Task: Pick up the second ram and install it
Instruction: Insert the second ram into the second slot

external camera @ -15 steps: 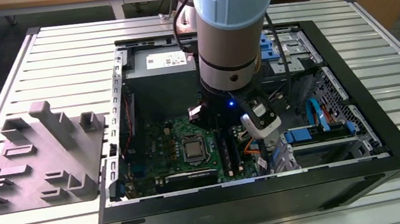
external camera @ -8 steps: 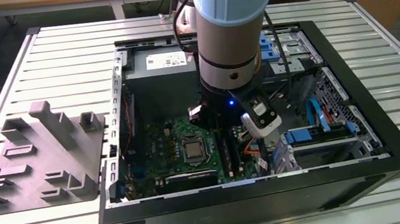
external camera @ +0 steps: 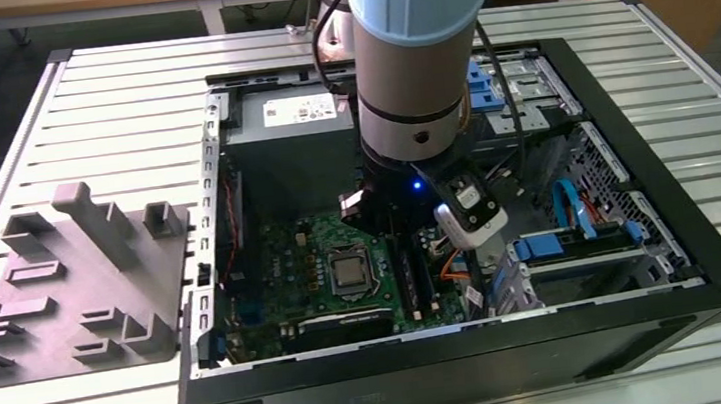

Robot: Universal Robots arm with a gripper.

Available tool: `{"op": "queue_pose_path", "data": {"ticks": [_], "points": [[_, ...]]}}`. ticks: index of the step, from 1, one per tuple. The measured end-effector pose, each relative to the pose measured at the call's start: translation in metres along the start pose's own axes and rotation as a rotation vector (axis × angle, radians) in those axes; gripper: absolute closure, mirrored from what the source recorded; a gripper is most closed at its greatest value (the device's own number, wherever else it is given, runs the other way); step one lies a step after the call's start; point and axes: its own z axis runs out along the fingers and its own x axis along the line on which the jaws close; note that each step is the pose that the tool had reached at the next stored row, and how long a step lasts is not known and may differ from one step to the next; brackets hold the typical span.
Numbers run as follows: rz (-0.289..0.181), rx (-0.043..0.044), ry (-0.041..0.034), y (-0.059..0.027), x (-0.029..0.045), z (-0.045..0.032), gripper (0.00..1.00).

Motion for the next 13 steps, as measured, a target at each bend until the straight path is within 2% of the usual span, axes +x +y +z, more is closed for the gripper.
{"op": "queue_pose_path", "data": {"ticks": [13], "points": [[0.000, -0.0003, -0.0001, 0.0010, 0.0002, 0.0037, 0.89]]}}
